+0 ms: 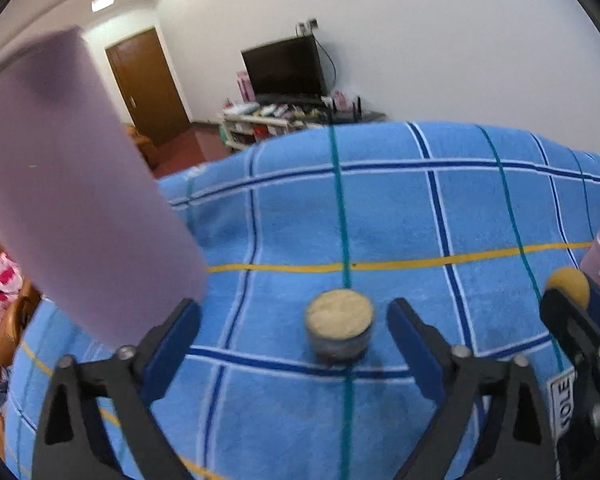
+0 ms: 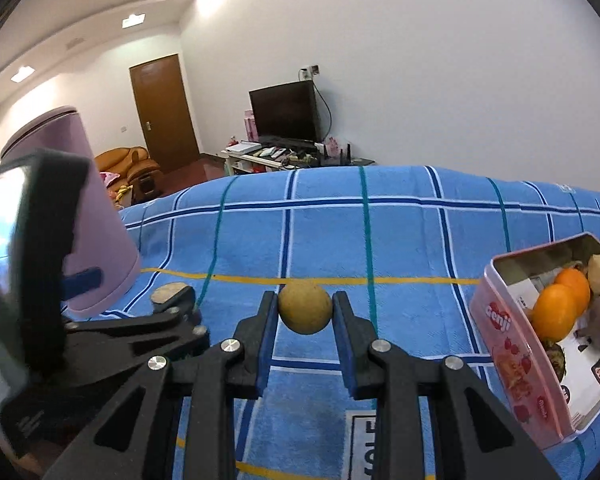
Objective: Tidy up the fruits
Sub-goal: 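Grasp the round brown fruit with the right tool while the left tool grasps the small cylindrical jar, then carry the brown fruit and cylindrical jar over the pink tin with both tools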
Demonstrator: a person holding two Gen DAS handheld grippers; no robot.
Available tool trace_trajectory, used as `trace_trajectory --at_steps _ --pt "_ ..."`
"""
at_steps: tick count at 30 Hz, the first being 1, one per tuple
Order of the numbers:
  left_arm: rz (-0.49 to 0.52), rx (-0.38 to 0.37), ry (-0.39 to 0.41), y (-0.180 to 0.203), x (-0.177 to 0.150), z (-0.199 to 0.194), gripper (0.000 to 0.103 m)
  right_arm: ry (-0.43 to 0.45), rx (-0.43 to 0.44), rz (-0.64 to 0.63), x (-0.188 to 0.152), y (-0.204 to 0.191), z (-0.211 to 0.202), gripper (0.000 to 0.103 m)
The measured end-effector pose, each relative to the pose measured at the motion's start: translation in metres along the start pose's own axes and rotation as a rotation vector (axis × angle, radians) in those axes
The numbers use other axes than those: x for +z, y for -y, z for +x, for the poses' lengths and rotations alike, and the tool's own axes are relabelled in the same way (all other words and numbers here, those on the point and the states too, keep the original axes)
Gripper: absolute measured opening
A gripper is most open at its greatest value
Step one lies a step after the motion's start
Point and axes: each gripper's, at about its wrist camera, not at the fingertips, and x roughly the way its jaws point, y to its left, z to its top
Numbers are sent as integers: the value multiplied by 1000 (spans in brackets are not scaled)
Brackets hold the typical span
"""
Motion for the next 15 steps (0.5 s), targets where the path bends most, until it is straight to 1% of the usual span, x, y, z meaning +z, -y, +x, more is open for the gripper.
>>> trace_trajectory --at_steps 3,4,5,6,8,10,11,12,15 --pt "-22 -21 -36 1 3 16 76 -16 8 6 0 1 3 29" --pt "-21 -18 -39 1 3 20 74 -20 8 5 1 1 4 29" --pt "-20 -16 -59 1 2 26 72 -22 10 2 0 0 5 29" --pt "-27 -39 -75 0 2 29 66 -23 11 -2 1 -2 5 29" --pt "-45 -87 -80 -2 3 31 60 -25 13 -8 1 -2 6 29" --pt "-57 -109 -67 -4 3 28 52 -26 12 -17 3 -4 8 29" --pt "-63 -110 -54 -5 3 25 43 -25 11 -21 3 -4 8 29" --pt "-68 -103 -42 -6 3 23 40 -20 8 -24 3 -5 7 29" --pt "-93 -88 6 -10 1 13 39 -10 2 -33 4 -7 6 29"
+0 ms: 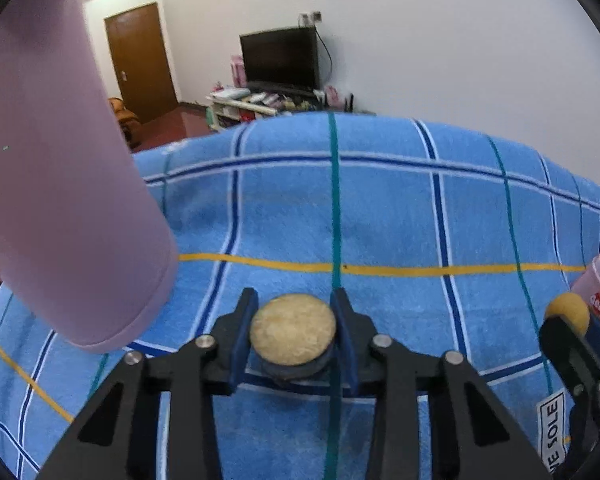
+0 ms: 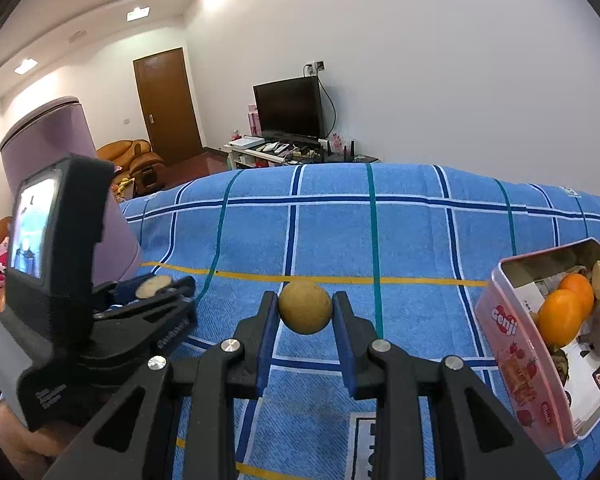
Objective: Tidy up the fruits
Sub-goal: 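Carry the brown fruit and cylindrical jar over the pink tin with both tools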
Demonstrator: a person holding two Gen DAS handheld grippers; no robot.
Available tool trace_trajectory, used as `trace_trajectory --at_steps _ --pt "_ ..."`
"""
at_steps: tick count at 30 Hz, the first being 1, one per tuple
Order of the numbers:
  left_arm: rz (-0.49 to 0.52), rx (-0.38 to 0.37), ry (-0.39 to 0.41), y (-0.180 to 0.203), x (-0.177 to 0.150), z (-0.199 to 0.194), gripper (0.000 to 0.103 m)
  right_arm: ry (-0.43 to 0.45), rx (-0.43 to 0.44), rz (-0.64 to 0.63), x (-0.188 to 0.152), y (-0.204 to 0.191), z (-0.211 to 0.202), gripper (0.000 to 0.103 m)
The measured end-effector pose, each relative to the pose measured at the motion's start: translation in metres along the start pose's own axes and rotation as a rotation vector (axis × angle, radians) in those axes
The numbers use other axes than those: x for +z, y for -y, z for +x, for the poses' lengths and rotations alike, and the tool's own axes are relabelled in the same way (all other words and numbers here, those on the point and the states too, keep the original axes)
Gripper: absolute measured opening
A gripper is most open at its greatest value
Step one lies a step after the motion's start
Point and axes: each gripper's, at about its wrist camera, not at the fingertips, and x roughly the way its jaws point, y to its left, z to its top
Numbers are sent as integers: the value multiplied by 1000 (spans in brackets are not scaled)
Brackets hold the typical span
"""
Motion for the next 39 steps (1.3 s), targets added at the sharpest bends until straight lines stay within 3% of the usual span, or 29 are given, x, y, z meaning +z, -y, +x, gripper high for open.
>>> trace_trajectory --at_steps 13,23,39 --pt "-62 44 161 -11 -24 -50 39 62 -43 -59 -4 -12 -15 29" --pt "-160 -91 133 -20 -41 -58 39 114 -84 -89 -5 -13 -26 30" --pt "-128 -51 169 -2 -55 -78 39 115 -99 -104 -16 -3 -46 30"
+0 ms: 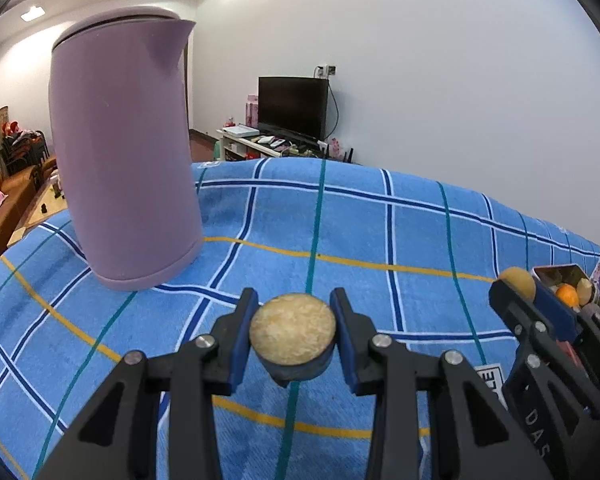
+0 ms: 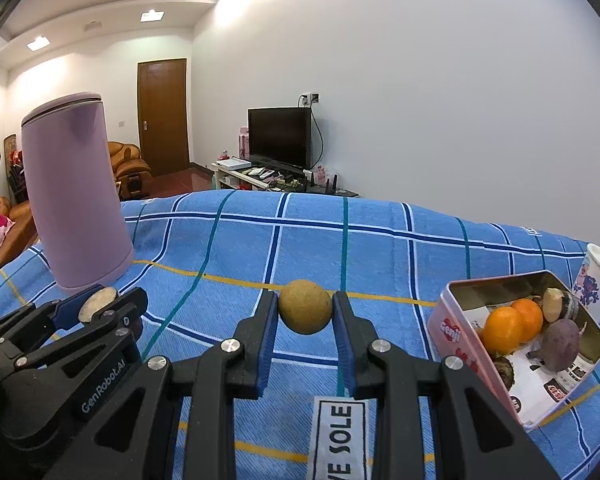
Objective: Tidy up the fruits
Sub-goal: 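Carry the brown fruit and cylindrical jar over the pink tin with both tools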
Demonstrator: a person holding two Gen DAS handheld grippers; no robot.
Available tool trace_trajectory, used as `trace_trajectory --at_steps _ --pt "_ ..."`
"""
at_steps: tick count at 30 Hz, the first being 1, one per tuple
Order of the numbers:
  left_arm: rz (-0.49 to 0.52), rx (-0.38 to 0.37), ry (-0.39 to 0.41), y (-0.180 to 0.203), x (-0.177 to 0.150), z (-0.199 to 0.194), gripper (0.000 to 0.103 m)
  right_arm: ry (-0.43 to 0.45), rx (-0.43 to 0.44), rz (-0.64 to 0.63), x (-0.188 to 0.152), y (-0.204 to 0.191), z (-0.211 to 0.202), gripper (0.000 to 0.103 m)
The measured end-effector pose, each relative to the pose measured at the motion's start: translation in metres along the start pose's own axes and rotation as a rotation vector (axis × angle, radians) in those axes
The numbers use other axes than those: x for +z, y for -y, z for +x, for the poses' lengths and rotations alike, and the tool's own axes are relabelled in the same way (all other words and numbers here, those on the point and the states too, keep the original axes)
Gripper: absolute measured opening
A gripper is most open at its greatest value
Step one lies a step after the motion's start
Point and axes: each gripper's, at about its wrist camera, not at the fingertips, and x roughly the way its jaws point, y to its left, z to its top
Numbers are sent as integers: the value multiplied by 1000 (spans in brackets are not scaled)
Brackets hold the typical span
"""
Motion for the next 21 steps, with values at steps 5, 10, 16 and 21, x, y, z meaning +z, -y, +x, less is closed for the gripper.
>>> trace_trajectory --at_steps 5,10,16,21 --pt "8 5 -2 5 -4 -5 39 -2 -3 -4 -4 6 -7 30" --pt "25 8 -5 12 -8 -9 39 -7 -7 -5 -8 16 -14 30" --pt "45 3 -7 25 -13 -15 39 -4 -18 -16 -12 26 -22 30" --pt "64 -6 -3 39 -15 -20 39 -1 -28 -20 -14 36 -28 30"
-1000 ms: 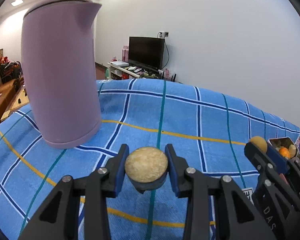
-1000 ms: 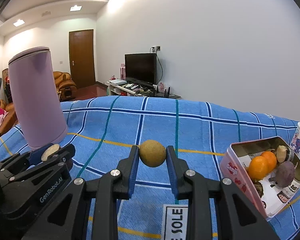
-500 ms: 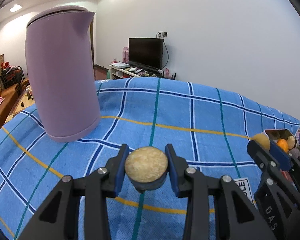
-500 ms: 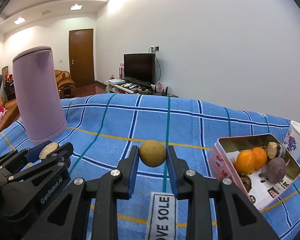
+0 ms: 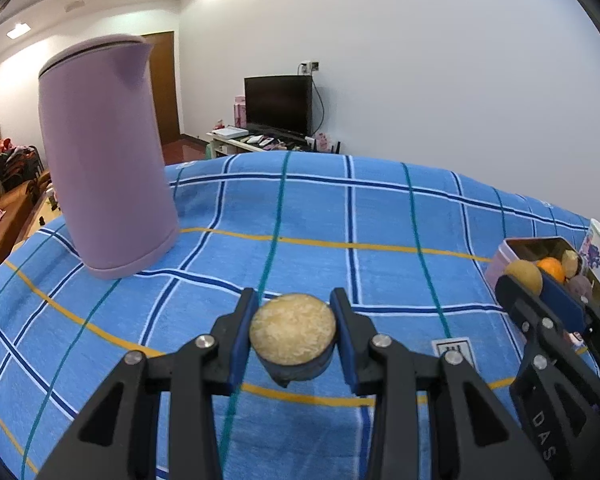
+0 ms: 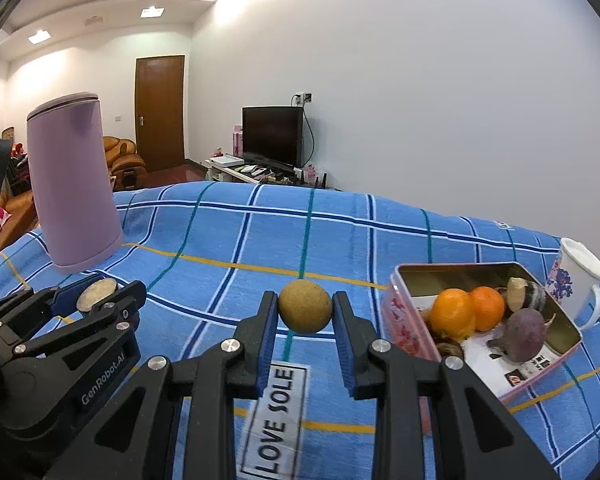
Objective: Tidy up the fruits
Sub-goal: 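Carry the brown fruit and cylindrical jar over the pink tin with both tools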
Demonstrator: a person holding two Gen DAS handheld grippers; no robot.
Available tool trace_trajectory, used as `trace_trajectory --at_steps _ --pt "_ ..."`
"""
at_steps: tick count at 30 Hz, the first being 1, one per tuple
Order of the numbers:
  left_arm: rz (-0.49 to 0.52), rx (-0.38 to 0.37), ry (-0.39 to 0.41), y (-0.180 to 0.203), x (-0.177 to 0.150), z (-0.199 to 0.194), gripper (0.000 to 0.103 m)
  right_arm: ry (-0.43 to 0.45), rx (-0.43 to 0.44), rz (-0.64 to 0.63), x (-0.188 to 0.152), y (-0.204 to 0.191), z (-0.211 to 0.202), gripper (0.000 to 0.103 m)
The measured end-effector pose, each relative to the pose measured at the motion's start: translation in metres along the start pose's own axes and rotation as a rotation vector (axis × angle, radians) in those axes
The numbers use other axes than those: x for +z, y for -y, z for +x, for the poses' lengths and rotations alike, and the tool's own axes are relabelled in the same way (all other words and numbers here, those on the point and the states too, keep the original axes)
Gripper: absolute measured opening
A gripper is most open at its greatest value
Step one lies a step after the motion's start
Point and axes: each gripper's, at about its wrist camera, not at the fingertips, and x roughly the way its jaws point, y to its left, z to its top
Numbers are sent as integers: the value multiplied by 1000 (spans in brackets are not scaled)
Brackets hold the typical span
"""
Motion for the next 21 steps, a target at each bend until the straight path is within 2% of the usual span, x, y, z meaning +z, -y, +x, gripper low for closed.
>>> trace_trajectory --at_steps 14,21 --pt "41 -59 39 50 6 -18 39 7 -37 21 -3 41 -8 30" --pt "64 -99 51 81 8 -21 39 26 -92 17 -5 72 -12 30"
